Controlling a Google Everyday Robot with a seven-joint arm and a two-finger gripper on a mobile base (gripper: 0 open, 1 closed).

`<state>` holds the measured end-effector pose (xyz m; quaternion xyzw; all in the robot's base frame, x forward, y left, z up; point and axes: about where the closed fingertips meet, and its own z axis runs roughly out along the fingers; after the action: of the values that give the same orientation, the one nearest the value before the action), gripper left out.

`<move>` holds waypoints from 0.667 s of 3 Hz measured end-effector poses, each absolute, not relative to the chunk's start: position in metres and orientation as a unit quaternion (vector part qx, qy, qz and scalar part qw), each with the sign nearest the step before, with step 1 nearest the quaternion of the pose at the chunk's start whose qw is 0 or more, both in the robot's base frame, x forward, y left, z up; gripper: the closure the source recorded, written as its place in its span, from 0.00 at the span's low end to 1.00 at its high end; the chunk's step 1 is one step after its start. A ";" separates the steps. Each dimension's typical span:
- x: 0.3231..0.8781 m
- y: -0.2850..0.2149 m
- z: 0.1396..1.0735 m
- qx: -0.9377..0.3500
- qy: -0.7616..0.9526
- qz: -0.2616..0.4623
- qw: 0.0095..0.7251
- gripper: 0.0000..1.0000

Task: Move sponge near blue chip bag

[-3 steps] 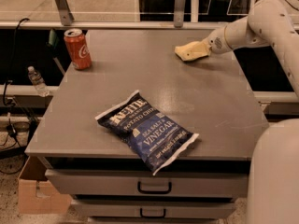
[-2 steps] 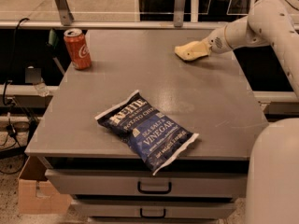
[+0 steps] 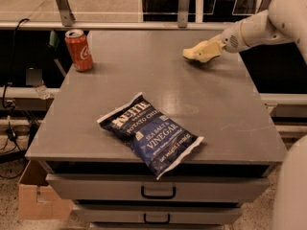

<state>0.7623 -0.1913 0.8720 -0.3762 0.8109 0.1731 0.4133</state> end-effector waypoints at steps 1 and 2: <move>0.716 -0.181 0.884 -0.423 0.788 0.186 0.406 1.00; 0.716 -0.181 0.884 -0.423 0.788 0.186 0.406 1.00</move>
Offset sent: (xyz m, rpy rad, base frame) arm -0.0392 0.0062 0.0131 -0.0116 -0.0134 0.0847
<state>0.7158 -0.1808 0.8840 -0.4233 0.7882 0.1861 0.4060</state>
